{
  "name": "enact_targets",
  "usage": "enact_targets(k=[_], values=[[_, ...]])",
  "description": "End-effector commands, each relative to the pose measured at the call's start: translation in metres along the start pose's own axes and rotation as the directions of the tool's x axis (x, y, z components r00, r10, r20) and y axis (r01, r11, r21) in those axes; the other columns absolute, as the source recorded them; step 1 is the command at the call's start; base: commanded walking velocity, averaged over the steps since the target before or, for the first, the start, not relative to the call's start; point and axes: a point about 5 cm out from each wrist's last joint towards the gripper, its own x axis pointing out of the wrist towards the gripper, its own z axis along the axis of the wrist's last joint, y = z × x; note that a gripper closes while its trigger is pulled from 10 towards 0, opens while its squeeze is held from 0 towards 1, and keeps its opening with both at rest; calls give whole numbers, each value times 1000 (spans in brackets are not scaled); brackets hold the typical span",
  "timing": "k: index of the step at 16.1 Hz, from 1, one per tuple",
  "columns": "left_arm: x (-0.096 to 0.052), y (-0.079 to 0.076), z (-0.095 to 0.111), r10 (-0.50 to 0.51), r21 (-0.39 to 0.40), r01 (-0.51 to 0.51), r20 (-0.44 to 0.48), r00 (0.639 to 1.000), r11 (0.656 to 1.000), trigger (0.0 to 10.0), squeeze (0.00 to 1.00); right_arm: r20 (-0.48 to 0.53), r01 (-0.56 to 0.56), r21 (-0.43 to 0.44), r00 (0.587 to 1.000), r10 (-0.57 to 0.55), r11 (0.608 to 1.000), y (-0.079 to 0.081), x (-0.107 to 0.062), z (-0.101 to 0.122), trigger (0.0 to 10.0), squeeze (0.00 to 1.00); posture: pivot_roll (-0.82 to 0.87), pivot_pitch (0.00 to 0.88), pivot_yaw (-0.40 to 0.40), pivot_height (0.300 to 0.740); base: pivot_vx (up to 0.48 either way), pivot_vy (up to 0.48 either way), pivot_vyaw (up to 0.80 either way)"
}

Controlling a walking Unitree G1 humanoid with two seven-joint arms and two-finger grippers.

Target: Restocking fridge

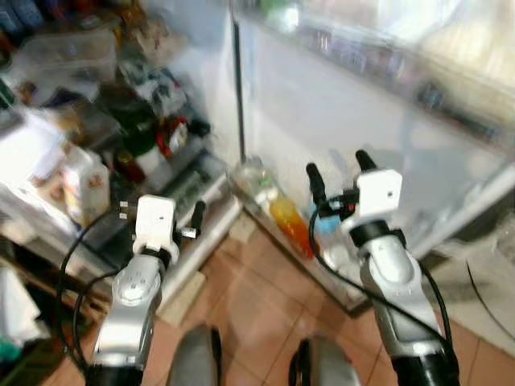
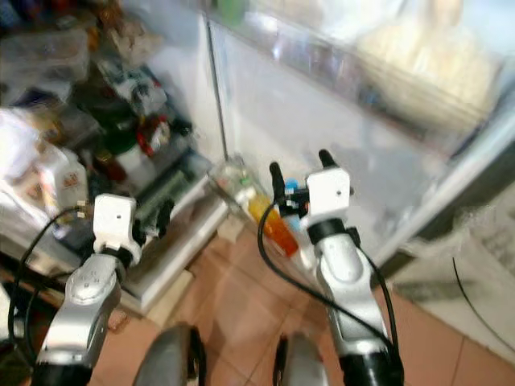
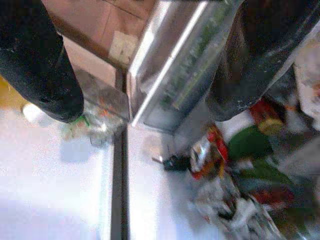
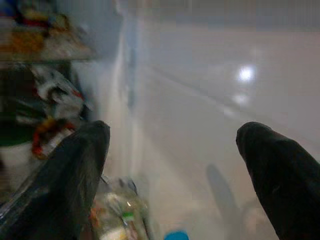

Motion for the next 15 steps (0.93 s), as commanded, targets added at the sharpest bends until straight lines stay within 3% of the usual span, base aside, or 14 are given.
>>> enact_targets(k=[1,9,15], values=[[0,0,-3,8,1,-8,-8,1000,1000,10000,0,-18,-21,24,1000,21,1000,0,-4,-1,10000,0,46,38,24,740,0,0,0],[1,-5,-4,-7,-2,7,-5,1000,1000,10000,0,-133,-91,46,986,97,995,-16,-42,-16,10000,0,26,42,32,740,0,0,0],[2,-8,-6,-22,1,22,-14,1000,1000,10000,0,-137,-87,47,986,93,995,-13,-42,-17,10000,0,21,44,36,740,-233,0,0]])
